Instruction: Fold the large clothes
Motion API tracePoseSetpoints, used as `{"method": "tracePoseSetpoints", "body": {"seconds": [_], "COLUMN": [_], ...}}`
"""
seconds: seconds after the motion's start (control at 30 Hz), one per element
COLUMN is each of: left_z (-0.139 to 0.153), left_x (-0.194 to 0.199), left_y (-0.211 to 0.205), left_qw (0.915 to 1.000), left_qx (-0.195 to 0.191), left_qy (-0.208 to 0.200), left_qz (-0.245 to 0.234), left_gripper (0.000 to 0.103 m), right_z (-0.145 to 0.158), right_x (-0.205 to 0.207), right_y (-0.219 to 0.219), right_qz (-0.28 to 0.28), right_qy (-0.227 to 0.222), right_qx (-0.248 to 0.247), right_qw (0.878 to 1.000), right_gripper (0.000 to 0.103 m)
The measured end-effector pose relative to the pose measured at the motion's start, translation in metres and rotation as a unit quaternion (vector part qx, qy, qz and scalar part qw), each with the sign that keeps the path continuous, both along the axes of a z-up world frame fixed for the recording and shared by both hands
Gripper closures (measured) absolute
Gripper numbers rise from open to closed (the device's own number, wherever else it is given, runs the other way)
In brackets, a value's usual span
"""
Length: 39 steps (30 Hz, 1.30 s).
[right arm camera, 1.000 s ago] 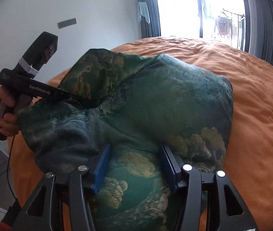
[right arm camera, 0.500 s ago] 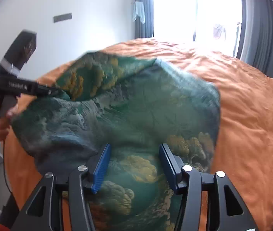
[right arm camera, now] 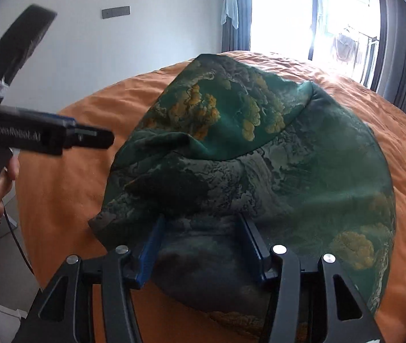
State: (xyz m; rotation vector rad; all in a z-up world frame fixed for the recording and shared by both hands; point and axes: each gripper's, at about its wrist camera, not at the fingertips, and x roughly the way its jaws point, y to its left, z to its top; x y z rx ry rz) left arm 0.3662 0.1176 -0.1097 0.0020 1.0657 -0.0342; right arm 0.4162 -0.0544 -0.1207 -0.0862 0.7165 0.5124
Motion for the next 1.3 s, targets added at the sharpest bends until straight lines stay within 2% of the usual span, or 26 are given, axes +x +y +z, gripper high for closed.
{"method": "tracePoseSetpoints", "body": {"seconds": [0.07, 0.1, 0.13, 0.17, 0.23, 0.3, 0.37, 0.43, 0.5, 0.53, 0.6, 0.73, 0.87, 1.0, 1.07, 1.13, 1.2, 1.23, 1.27, 1.3], "left_z": [-0.003, 0.000, 0.003, 0.006, 0.013, 0.024, 0.039, 0.045, 0.040, 0.034, 0.018, -0.032, -0.065, -0.074, -0.078, -0.081, -0.086, -0.088, -0.088, -0.086], "left_x": [-0.009, -0.014, -0.016, -0.018, -0.016, -0.011, 0.003, 0.026, 0.055, 0.067, 0.086, 0.107, 0.111, 0.118, 0.120, 0.126, 0.137, 0.142, 0.143, 0.144], "left_y": [0.006, 0.012, 0.019, 0.029, 0.044, 0.053, 0.051, 0.044, 0.026, 0.018, 0.007, -0.005, -0.007, -0.015, -0.016, -0.017, -0.018, -0.016, -0.018, -0.021], "left_qw": [0.9999, 0.9995, 0.9975, 0.9924, 0.9757, 0.9643, 0.9544, 0.9388, 0.9201, 0.9199, 0.9307, 0.9390, 0.9344, 0.9373, 0.9358, 0.9326, 0.9292, 0.9286, 0.9297, 0.9314], "left_qx": [-0.009, -0.031, -0.069, -0.122, -0.217, -0.260, -0.294, -0.341, -0.385, -0.383, -0.357, -0.324, -0.333, -0.319, -0.320, -0.325, -0.334, -0.335, -0.333, -0.329], "left_qy": [0.006, -0.003, -0.009, -0.013, -0.025, -0.043, -0.054, -0.038, 0.005, 0.022, 0.039, 0.100, 0.122, 0.130, 0.136, 0.143, 0.147, 0.148, 0.147, 0.145], "left_qz": [0.003, 0.009, 0.010, 0.011, 0.011, 0.020, 0.001, -0.029, -0.071, -0.079, -0.071, -0.055, -0.037, -0.052, -0.058, -0.063, -0.061, -0.058, -0.055, -0.055], "left_gripper": [0.003, 0.003, 0.003, 0.004, 0.004, 0.004, 0.004, 0.003, 0.003, 0.003, 0.003, 0.000, 0.000, 0.000, 0.000, 0.000, 0.000, 0.000, 0.000, 0.009], "right_z": [0.015, 0.025, 0.032, 0.039, 0.050, 0.053, 0.054, 0.052, 0.046, 0.045, 0.045, 0.038, 0.010, -0.035, -0.055, -0.068, -0.080, -0.088, -0.092, -0.092], "right_x": [-0.010, -0.019, -0.027, -0.035, -0.053, -0.057, -0.063, -0.063, -0.057, -0.055, -0.053, -0.040, -0.006, 0.040, 0.059, 0.075, 0.092, 0.100, 0.105, 0.109], "right_y": [-0.011, -0.020, -0.031, -0.044, -0.071, -0.100, -0.120, -0.136, -0.149, -0.154, -0.165, -0.184, -0.202, -0.219, -0.225, -0.225, -0.219, -0.215, -0.211, -0.204], "right_qz": [-0.004, -0.007, -0.013, -0.023, -0.040, -0.057, -0.076, -0.094, -0.108, -0.114, -0.125, -0.128, -0.115, -0.095, -0.083, -0.070, -0.058, -0.058, -0.059, -0.060], "right_qy": [-0.009, -0.017, -0.027, -0.037, -0.051, -0.057, -0.055, -0.047, -0.035, -0.029, -0.020, 0.009, 0.078, 0.159, 0.190, 0.213, 0.231, 0.243, 0.252, 0.253], "right_qx": [0.020, 0.032, 0.043, 0.054, 0.079, 0.090, 0.090, 0.092, 0.103, 0.108, 0.117, 0.152, 0.185, 0.242, 0.285, 0.320, 0.341, 0.348, 0.348, 0.333], "right_qw": [1.000, 0.999, 0.999, 0.998, 0.995, 0.993, 0.991, 0.990, 0.988, 0.987, 0.985, 0.980, 0.973, 0.952, 0.936, 0.921, 0.910, 0.904, 0.901, 0.906], "right_gripper": [0.048, 0.044, 0.038, 0.036, 0.032, 0.032, 0.032, 0.032, 0.032, 0.032, 0.032, 0.032, 0.032, 0.031, 0.025, 0.012, 0.007, 0.008, 0.008, 0.010]}}
